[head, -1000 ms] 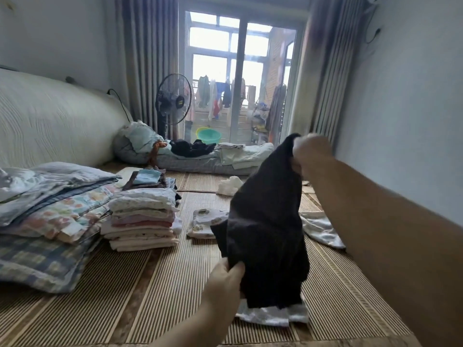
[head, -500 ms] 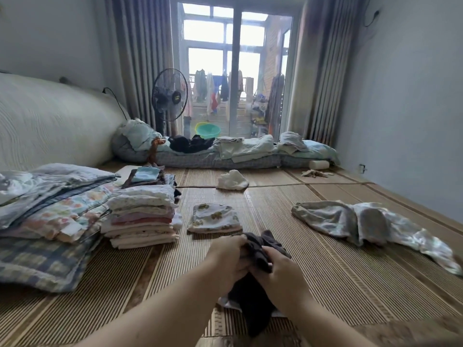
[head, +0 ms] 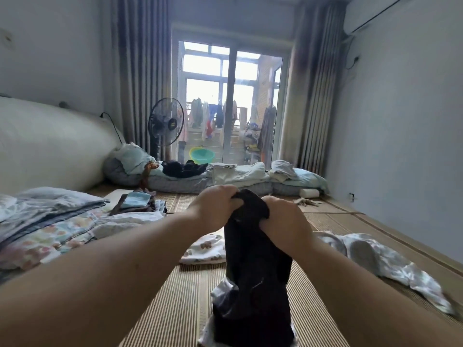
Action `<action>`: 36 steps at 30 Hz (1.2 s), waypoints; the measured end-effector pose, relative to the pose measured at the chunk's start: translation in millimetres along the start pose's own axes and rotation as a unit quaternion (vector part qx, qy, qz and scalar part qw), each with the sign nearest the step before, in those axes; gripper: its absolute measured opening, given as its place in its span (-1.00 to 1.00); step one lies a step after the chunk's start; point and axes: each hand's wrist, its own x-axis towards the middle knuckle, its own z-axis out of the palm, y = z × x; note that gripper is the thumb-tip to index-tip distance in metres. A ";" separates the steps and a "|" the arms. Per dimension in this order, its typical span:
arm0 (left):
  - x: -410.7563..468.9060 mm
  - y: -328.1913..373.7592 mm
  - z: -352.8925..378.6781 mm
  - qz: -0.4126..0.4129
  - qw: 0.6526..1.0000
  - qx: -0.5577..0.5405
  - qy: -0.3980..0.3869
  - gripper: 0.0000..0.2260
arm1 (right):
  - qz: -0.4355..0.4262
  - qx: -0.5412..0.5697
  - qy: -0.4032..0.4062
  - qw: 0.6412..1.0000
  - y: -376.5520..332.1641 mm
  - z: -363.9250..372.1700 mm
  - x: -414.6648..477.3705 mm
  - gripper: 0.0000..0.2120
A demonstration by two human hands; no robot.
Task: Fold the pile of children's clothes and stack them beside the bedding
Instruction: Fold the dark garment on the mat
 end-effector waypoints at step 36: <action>36.2 46.8 -120.2 -0.200 0.900 -0.388 -0.002 -0.80 | 0.123 0.481 -0.085 0.864 -91.9 -85.8 92.5 -0.58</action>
